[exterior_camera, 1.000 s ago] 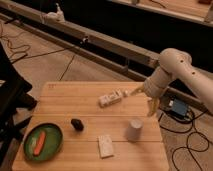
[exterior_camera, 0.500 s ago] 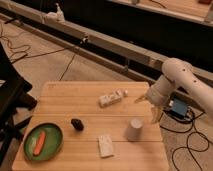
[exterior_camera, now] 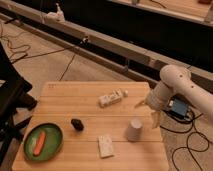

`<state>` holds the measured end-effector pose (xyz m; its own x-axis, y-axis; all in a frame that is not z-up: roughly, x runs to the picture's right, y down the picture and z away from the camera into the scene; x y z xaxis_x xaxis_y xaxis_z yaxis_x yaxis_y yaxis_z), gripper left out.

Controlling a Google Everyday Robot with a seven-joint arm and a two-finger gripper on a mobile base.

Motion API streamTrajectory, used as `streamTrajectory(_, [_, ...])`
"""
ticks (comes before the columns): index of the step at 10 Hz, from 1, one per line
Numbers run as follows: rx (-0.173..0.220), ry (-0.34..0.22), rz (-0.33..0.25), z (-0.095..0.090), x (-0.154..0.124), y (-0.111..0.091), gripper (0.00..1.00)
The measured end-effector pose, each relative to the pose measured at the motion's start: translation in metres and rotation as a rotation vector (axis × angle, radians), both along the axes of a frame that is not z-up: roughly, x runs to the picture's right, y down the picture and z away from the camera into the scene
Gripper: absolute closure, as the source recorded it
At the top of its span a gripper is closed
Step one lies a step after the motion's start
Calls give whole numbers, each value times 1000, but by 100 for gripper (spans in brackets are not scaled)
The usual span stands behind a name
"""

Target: Place the ceramic cup over the eraser

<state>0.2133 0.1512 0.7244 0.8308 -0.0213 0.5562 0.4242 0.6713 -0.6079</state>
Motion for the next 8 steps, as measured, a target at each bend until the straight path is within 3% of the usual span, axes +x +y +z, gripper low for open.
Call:
streamTrajectory(5, [25, 43, -26, 19, 2, 1, 20])
streamTrajectory(8, [11, 51, -27, 23, -3, 13, 20])
